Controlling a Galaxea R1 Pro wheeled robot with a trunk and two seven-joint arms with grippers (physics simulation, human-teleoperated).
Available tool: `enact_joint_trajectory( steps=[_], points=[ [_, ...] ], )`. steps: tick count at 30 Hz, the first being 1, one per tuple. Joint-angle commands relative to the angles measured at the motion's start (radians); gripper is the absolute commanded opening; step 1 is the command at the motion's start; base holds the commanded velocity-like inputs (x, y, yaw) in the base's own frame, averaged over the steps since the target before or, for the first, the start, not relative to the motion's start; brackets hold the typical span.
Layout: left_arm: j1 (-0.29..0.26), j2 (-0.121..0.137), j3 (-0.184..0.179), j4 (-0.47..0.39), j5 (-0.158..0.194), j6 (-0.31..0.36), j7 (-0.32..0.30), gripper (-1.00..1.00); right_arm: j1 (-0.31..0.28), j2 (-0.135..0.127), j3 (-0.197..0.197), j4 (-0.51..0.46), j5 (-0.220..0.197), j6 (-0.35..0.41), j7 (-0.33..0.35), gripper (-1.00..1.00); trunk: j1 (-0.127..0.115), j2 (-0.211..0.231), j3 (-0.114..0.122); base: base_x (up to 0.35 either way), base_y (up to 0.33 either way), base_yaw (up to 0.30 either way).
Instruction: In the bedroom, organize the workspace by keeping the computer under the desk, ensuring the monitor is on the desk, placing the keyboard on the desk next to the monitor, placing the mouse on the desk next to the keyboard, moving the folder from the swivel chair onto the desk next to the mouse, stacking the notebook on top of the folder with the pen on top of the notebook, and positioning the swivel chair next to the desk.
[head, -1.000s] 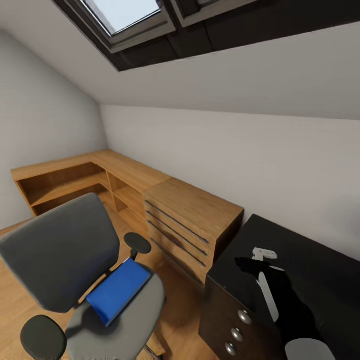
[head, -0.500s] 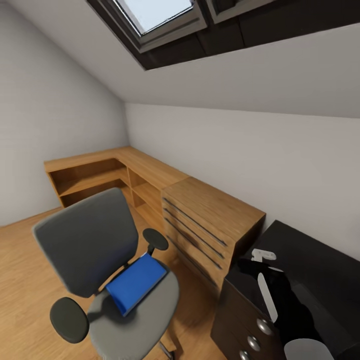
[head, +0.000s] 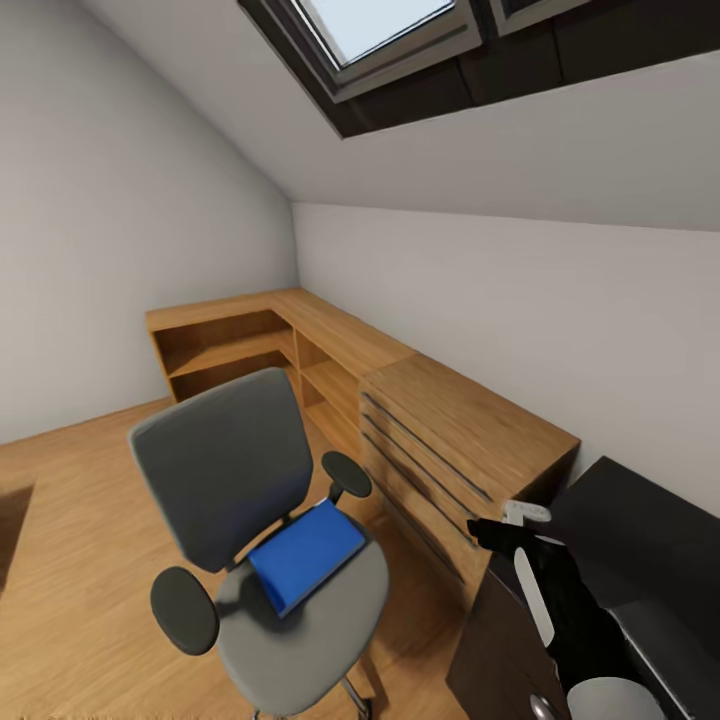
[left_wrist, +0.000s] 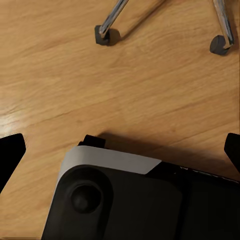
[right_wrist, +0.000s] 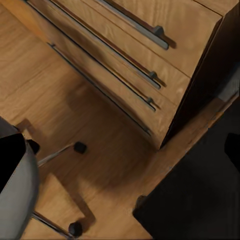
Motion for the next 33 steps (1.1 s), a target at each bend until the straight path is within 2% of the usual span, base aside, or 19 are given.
enact_joint_trajectory(
  steps=[1, 9, 25, 29, 33],
  points=[
    [-0.001, 0.0, 0.004, 0.001, 0.0, -0.003, -0.001, 1.0, 0.0, 0.0, -0.002, -0.001, -0.005, -0.002, -0.003, 1.0, 0.0, -0.001, -0.002, 0.0, 0.0, 0.256],
    [-0.001, 0.0, 0.004, 0.001, 0.0, -0.003, -0.001, 1.0, 0.0, 0.0, -0.001, 0.066, -0.003, -0.113, -0.004, 1.0, 0.0, -0.001, -0.006, 0.0, 0.0, 0.256],
    [-0.001, 0.0, 0.004, 0.001, 0.0, -0.004, 0.002, 1.0, 0.0, -0.006, -0.001, 0.073, -0.003, -0.13, -0.003, 1.0, 0.0, -0.001, -0.02, 0.0, 0.0, 0.2],
    [-0.001, 0.015, 0.005, 0.001, 0.0, -0.005, 0.003, 1.0, 0.0, -0.006, -0.001, 0.072, -0.002, -0.13, -0.003, 1.0, 0.0, -0.001, -0.021, 0.0, 0.0, 0.037],
    [-0.001, 0.047, 0.01, 0.0, 0.006, -0.006, 0.005, 1.0, 0.0, -0.006, 0.0, 0.072, -0.002, -0.13, -0.003, 1.0, 0.0, -0.001, -0.021, 0.0, 0.0, 0.009]
  ],
)
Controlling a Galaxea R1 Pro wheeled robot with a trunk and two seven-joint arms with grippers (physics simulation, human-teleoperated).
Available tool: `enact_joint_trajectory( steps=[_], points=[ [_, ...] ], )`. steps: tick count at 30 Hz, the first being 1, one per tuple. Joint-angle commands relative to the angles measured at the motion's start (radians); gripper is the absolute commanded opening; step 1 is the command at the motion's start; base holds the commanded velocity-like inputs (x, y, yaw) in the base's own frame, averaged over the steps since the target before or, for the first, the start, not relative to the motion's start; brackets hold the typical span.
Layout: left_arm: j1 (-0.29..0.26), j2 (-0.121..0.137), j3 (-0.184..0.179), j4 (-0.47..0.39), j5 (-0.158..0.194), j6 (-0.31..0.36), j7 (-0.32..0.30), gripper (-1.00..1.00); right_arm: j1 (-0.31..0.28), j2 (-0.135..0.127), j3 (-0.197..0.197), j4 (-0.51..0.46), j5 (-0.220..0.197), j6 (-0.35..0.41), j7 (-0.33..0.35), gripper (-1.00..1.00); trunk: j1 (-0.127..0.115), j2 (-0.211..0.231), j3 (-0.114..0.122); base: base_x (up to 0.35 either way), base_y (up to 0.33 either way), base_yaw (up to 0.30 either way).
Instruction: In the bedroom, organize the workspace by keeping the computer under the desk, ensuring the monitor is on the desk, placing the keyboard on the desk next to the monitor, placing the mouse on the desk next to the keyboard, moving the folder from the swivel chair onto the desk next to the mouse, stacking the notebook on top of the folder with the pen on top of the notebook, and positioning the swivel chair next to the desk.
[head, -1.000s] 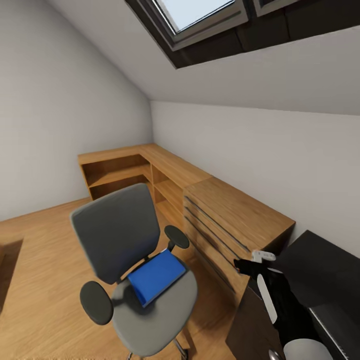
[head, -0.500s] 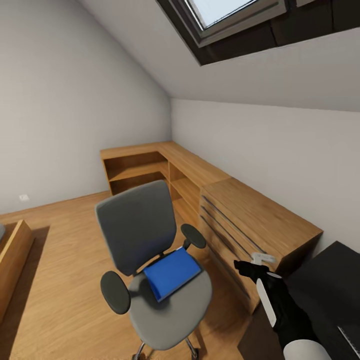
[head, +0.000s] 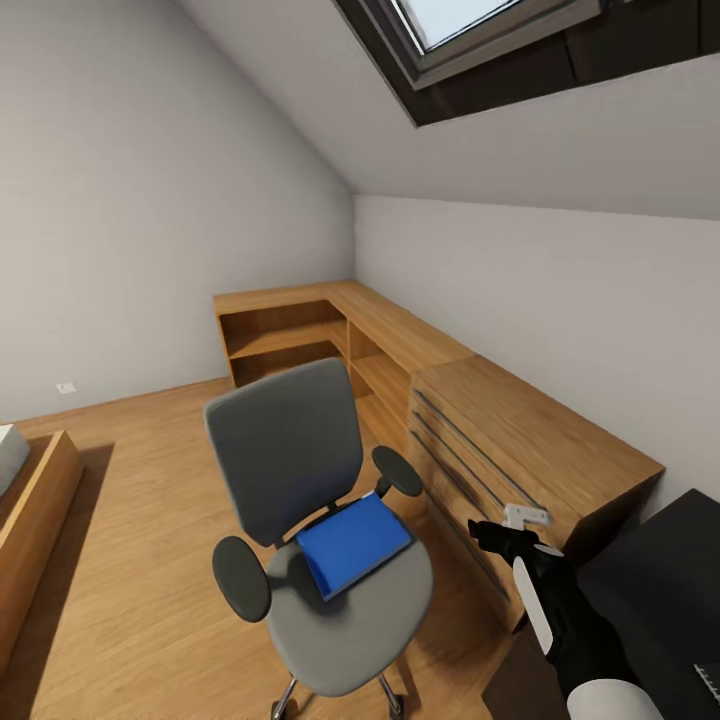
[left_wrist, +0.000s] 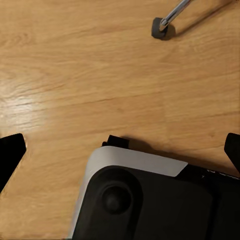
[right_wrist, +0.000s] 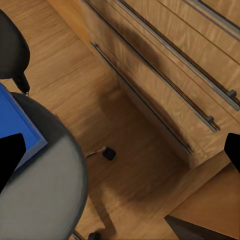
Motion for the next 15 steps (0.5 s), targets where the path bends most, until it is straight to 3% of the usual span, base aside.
enact_joint_trajectory(
  steps=[1, 6, 15],
  points=[
    [-0.001, 0.017, 0.009, -0.002, 0.006, -0.003, 0.0, 1.0, -0.001, 0.001, -0.002, -0.001, -0.005, 0.005, -0.004, 1.0, 0.0, -0.001, -0.001, 0.0, 0.0, 0.002],
    [-0.001, 0.027, 0.012, -0.007, 0.01, -0.007, -0.005, 1.0, -0.001, 0.0, -0.002, -0.002, -0.006, 0.005, -0.002, 1.0, 0.0, -0.001, -0.001, 0.0, 0.0, 0.001],
    [-0.001, 0.055, 0.013, -0.053, 0.01, -0.013, -0.005, 1.0, -0.001, 0.006, -0.003, 0.009, -0.007, -0.055, -0.004, 1.0, 0.0, -0.001, -0.005, 0.0, 0.0, 0.227]
  ],
)
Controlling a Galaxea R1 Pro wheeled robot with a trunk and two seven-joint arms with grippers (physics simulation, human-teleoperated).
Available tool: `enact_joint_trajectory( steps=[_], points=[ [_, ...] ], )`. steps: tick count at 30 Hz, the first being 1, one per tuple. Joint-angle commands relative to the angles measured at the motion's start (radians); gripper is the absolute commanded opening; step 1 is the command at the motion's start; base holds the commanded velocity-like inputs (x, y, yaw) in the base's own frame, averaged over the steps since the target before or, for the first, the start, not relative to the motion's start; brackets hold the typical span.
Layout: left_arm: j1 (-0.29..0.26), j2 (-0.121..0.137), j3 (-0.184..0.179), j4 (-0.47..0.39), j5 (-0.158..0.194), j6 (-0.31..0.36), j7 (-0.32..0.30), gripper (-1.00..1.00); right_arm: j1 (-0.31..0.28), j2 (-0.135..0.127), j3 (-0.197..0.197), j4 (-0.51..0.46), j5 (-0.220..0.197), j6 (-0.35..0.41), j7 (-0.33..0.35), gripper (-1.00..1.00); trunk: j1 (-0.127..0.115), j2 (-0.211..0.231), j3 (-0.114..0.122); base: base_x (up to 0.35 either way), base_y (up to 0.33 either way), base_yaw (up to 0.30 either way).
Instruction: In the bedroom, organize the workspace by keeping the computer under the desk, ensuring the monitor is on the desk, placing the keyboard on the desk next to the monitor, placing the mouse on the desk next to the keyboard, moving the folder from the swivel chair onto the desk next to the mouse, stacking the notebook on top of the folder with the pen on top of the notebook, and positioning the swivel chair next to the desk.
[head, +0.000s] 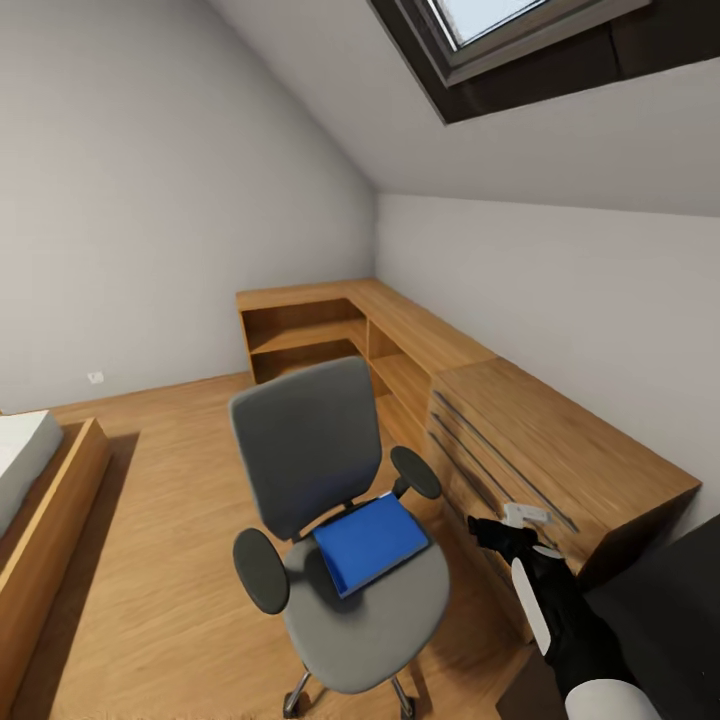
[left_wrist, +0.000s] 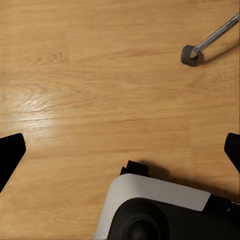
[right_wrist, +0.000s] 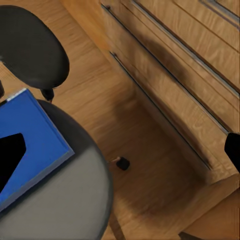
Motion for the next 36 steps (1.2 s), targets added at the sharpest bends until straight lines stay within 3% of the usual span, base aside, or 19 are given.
enact_joint_trajectory(
  steps=[1, 22, 26, 31, 36],
  points=[
    [-0.001, 0.0, 0.005, -0.001, -0.003, -0.003, -0.001, 1.0, 0.0, 0.001, -0.001, -0.001, -0.006, 0.004, -0.003, 1.0, 0.0, -0.001, -0.002, 0.0, 0.0, 0.255],
    [-0.001, 0.001, 0.005, -0.081, -0.003, -0.003, -0.004, 1.0, 0.0, -0.001, -0.001, 0.016, -0.006, -0.014, -0.002, 1.0, 0.0, -0.001, -0.01, 0.0, 0.026, 0.199],
    [-0.001, 0.002, 0.005, -0.11, -0.003, -0.003, -0.004, 1.0, 0.0, -0.003, -0.001, 0.034, -0.006, -0.043, -0.002, 1.0, 0.0, -0.001, -0.01, 0.0, 0.252, 0.03],
    [-0.001, 0.005, 0.009, -0.162, -0.003, -0.003, 0.0, 1.0, 0.0, -0.006, -0.001, 0.08, -0.002, -0.134, 0.001, 1.0, 0.0, -0.001, -0.01, 0.0, 0.141, 0.007],
    [-0.001, 0.007, 0.039, -0.202, 0.003, -0.003, 0.0, 1.0, 0.0, -0.007, 0.0, 0.127, 0.025, -0.184, 0.002, 1.0, 0.0, -0.001, -0.01, 0.0, 0.02, 0.001]
  ],
)
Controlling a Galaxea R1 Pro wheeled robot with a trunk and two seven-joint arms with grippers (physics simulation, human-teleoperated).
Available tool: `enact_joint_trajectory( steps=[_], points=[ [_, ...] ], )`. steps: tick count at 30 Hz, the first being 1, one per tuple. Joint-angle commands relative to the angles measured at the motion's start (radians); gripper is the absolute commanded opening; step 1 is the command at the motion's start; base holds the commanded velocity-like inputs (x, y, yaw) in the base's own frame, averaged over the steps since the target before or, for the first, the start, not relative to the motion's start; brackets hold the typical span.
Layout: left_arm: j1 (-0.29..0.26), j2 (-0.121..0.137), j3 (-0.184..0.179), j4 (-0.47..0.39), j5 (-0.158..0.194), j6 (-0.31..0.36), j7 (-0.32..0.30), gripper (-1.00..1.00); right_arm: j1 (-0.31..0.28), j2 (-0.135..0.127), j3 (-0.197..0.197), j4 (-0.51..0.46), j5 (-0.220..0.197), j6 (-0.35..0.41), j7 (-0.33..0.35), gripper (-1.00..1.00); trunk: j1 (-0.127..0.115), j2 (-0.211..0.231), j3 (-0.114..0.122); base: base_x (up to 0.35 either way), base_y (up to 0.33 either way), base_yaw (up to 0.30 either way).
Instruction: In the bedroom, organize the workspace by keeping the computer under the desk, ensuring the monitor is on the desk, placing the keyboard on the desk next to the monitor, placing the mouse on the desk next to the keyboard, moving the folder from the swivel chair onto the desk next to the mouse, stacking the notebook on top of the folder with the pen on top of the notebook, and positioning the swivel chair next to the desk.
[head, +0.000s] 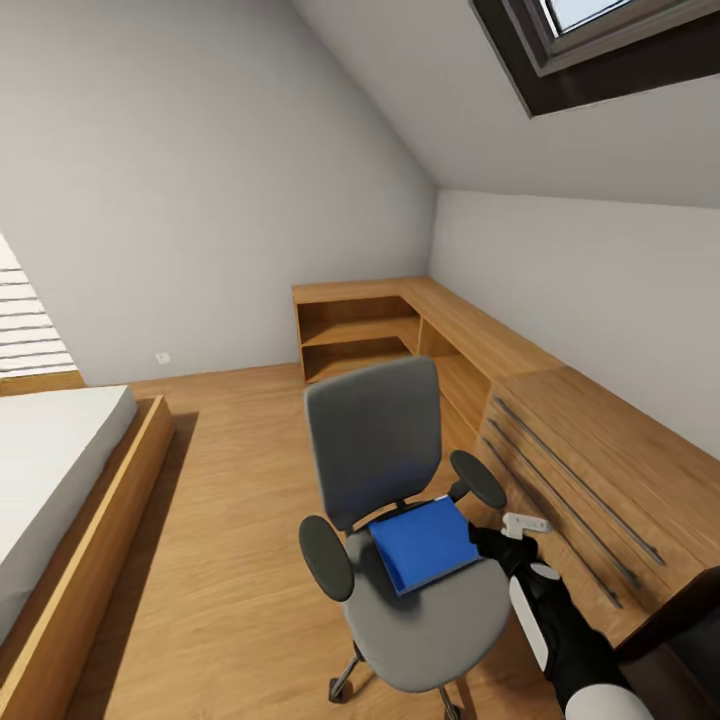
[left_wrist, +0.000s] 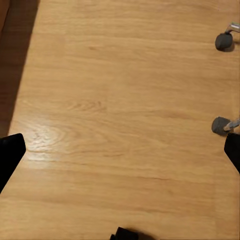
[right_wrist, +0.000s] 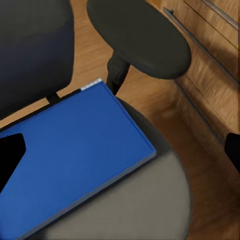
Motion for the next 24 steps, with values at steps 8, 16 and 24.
enact_joint_trajectory(
  steps=[8, 16, 24],
  points=[
    [-0.001, -0.001, 0.076, 0.001, 0.01, -0.003, -0.009, 1.0, 0.0, 0.001, 0.002, 0.063, 0.019, -0.06, -0.002, 1.0, 0.0, -0.001, -0.001, 0.163, 0.031, 0.0],
    [-0.001, -0.001, 0.08, 0.032, 0.112, -0.003, -0.011, 1.0, 0.0, 0.0, 0.002, 0.067, 0.021, -0.062, -0.002, 1.0, 0.0, -0.001, -0.001, 0.02, 0.007, 0.0],
    [-0.001, 0.001, 0.082, 0.027, 0.137, -0.003, -0.007, 1.0, -0.001, 0.002, 0.004, 0.086, 0.034, -0.06, -0.003, 1.0, 0.0, -0.001, -0.001, 0.001, 0.0, 0.0]
  ],
)
